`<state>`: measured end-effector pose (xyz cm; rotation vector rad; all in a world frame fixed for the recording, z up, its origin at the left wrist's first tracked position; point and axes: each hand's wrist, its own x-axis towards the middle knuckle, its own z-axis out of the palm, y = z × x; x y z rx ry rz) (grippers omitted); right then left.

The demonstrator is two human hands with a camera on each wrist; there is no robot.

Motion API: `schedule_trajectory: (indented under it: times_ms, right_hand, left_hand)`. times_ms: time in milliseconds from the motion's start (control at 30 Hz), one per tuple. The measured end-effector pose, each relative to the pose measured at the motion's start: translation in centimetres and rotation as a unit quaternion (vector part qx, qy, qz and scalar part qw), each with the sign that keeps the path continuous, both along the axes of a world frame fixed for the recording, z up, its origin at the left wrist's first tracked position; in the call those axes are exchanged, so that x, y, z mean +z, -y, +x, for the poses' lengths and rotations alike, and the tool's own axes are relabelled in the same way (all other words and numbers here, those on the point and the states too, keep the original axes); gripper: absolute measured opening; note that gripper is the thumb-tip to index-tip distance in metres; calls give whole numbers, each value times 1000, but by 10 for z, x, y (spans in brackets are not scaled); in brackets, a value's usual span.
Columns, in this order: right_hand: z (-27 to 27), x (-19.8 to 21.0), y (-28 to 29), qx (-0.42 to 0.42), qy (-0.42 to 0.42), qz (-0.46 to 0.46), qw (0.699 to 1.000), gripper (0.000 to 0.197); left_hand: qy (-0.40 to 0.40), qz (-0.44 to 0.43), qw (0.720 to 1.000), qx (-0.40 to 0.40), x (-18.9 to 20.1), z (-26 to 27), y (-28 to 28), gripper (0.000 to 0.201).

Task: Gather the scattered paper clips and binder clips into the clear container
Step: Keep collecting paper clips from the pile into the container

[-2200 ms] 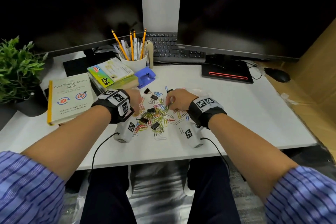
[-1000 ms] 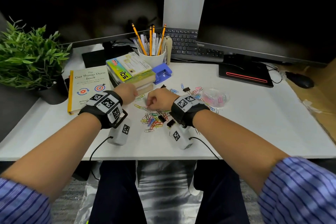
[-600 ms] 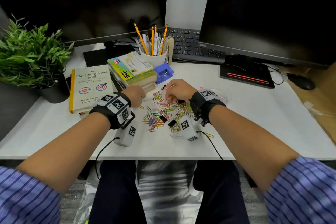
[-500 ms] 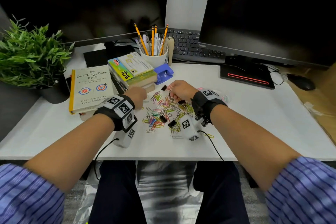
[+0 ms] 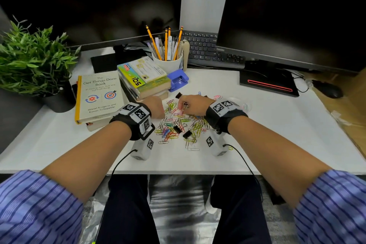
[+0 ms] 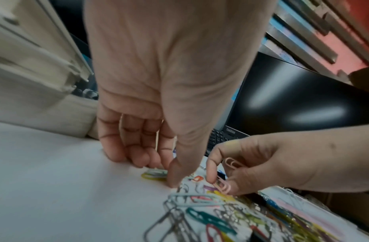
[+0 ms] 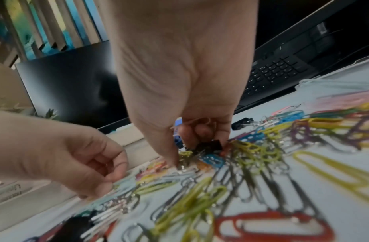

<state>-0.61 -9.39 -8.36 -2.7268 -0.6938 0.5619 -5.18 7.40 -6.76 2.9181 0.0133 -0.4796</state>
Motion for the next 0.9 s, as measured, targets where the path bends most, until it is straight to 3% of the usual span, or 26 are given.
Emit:
schedule_trajectory:
  times_ms: [167, 300, 400, 533, 600, 767, 833, 900]
  right_hand:
    - [1, -1, 3, -1, 17, 14, 1000, 20]
    - [4, 0, 12, -67, 3, 137, 988, 10]
    - [5, 6, 18, -103, -22, 161, 981, 20]
    - [-1, 13, 23, -130, -70, 187, 971, 27]
    - [-5, 13, 25, -151, -118, 256, 947, 25]
    - [-17, 12, 30, -181, -269, 415, 850, 8]
    - [-17, 7, 34, -188, -321, 447, 814, 11]
    - [-19, 6, 38, -197, -381, 474, 769, 16]
  left_hand:
    - [16, -38, 999, -7, 2, -2, 5, 29]
    - [66, -125, 989, 36, 7, -7, 3, 24]
    - [43, -192, 979, 48, 7, -8, 0, 8]
    - [11, -215, 975, 49, 6, -10, 3, 19]
    - [19, -189, 981, 36, 7, -9, 4, 27]
    - [-33, -187, 982, 23, 3, -12, 2, 28]
    - [-64, -139, 988, 4, 0, -15, 1, 15]
    - [-71, -95, 993, -27, -1, -15, -1, 22]
